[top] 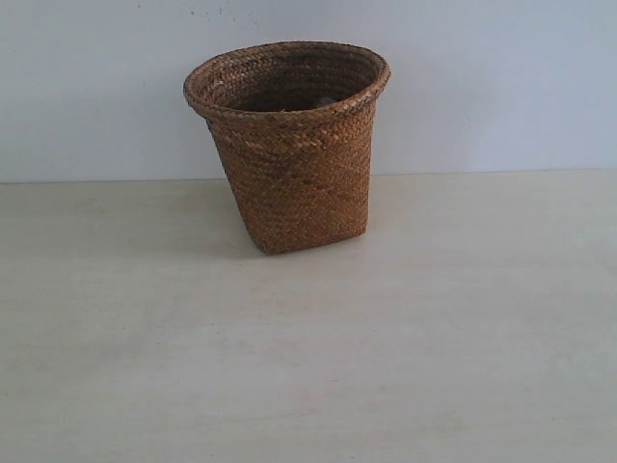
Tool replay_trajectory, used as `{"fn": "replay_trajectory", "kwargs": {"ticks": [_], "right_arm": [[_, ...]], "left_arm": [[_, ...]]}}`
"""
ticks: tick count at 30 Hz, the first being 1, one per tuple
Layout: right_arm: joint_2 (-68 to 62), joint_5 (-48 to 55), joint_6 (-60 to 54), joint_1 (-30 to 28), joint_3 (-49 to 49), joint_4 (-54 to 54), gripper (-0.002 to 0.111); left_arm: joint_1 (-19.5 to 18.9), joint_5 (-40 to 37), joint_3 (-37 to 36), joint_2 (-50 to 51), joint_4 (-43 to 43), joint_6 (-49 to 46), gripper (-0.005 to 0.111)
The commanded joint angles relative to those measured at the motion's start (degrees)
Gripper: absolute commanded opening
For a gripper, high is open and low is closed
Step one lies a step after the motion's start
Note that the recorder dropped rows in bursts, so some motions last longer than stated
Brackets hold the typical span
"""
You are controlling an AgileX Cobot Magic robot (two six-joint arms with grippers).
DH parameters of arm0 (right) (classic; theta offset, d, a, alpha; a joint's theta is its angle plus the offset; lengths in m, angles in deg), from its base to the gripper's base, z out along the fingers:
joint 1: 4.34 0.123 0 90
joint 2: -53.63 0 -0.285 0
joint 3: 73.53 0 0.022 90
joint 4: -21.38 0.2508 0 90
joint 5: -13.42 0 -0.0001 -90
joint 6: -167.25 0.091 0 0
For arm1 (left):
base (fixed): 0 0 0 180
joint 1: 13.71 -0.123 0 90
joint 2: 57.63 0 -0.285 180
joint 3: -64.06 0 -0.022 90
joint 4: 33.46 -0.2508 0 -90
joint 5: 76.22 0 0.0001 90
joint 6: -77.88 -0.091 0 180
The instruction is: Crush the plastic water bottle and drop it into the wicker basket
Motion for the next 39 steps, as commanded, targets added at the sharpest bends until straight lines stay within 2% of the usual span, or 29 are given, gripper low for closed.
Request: {"fn": "replay_trajectory", "kwargs": {"ticks": [1, 4, 7, 10, 39], "right_arm": [[1.51, 6.4, -0.06, -0.3, -0.15, -1.26, 0.0], [1.51, 5.34, -0.17, -0.3, -1.69, -2.03, 0.0], [1.51, 0.05, -0.17, -0.3, -4.8, -2.12, 0.0], [1.51, 2.39, -0.17, -0.3, -4.8, -3.42, 0.0], [1.51, 2.47, 0.07, -0.3, -4.8, -3.74, 0.0]], "left_arm": [[-0.23, 0.02, -0.23, -0.19, -0.17, 0.46, 0.004], [-0.23, 0.02, -0.23, -0.19, -0.17, 0.46, 0.004], [-0.23, 0.02, -0.23, -0.19, -0.17, 0.46, 0.004], [-0.23, 0.02, -0.23, -0.19, -0.17, 0.46, 0.004], [-0.23, 0.02, -0.23, -0.19, -0.17, 0.46, 0.004]]}}
